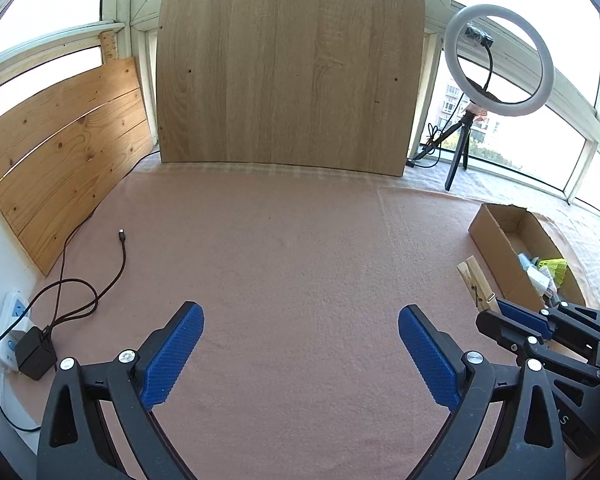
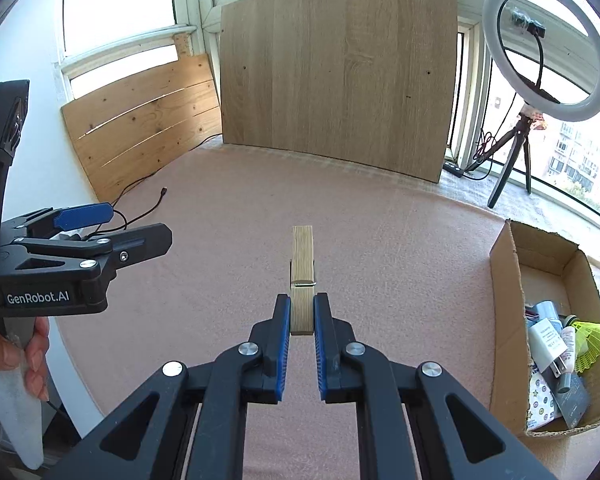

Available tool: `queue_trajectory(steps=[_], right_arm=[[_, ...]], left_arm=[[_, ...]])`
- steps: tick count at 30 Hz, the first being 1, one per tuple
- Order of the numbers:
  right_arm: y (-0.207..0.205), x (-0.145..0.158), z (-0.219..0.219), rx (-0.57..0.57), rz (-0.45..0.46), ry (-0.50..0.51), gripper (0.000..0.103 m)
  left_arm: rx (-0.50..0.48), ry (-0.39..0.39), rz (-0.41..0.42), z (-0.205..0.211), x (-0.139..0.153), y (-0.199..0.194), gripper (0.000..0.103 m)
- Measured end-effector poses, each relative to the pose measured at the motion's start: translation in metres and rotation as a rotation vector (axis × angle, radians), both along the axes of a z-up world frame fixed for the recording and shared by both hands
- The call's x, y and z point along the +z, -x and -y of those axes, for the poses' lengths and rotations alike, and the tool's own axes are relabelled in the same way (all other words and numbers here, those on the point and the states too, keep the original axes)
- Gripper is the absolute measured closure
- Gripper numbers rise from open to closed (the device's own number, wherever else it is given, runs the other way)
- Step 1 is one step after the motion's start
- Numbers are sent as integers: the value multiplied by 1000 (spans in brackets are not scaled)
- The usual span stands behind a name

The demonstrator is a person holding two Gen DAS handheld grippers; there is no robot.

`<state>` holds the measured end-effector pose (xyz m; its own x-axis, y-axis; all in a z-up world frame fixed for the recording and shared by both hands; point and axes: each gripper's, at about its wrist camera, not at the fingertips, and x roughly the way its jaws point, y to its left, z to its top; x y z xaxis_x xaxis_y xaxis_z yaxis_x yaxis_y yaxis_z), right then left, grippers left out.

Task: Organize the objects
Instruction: 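Carry the clothespin with the right gripper over the box, then open the right gripper to drop the clothespin into the box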

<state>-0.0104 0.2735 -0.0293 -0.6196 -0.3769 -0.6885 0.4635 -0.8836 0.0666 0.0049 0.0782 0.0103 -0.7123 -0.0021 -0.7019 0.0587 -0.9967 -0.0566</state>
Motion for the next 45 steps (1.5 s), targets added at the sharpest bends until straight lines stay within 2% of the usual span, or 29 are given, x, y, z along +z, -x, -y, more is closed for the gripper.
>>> queue_trajectory(steps=[18, 29, 36, 42, 43, 44, 45], right_arm=[[2, 11, -139, -156, -32, 52, 93], [14, 8, -216, -278, -29, 65, 93], [24, 3, -252, -332, -21, 69, 93], [36, -2, -270, -381, -10, 55, 92], [40, -7, -272, -406, 8, 40, 82], [45, -14, -273, -419, 50, 35, 57], [46, -18, -275, -426, 71, 48, 46]], left_arm=[[-151, 39, -10, -153, 16, 21, 3], [-254, 51, 6, -236, 10, 50, 2], [-311, 52, 14, -276, 5, 73, 2], [-335, 49, 28, -289, -3, 86, 2], [-336, 48, 33, -289, -5, 87, 1], [-336, 48, 37, -286, -7, 89, 0], [-341, 45, 43, -284, -9, 90, 0]])
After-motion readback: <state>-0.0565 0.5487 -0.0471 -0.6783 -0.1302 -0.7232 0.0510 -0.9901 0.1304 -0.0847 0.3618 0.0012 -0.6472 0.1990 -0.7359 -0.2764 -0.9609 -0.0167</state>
